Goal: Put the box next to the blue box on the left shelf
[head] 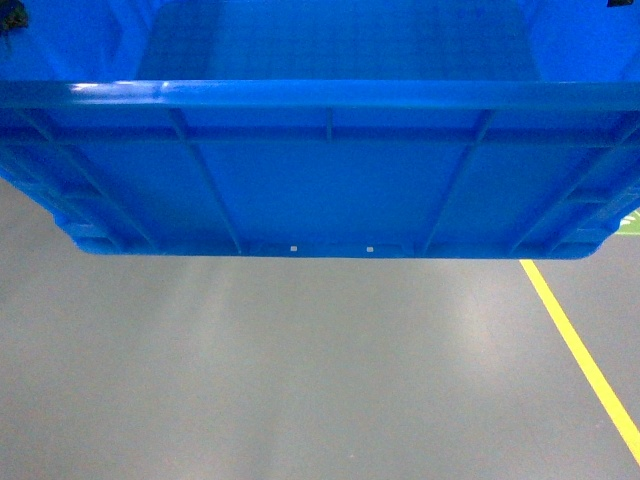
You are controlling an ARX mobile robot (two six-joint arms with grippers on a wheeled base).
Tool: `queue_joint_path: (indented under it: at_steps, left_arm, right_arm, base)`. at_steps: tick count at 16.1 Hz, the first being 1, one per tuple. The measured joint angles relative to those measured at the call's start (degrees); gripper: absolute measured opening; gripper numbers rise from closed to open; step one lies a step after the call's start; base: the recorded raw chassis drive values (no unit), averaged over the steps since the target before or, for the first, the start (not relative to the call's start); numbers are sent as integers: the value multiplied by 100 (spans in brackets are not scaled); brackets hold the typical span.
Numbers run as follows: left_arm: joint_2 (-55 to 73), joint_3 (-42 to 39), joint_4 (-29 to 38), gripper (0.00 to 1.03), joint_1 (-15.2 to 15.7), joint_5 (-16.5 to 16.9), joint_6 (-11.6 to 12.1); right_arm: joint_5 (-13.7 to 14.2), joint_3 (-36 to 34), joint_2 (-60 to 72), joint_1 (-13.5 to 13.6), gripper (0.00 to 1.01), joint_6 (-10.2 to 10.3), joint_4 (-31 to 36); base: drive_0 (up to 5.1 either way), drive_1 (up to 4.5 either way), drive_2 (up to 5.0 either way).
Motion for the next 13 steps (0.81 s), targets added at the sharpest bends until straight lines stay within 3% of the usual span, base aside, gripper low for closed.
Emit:
queue_joint_path:
  at_steps: [13]
  left_arm:
    - [0, 0, 0, 15, 0, -2, 7]
  right_arm:
    - [-2, 0, 2, 2, 18, 2, -7]
  base:
    - [-3, 429, -435]
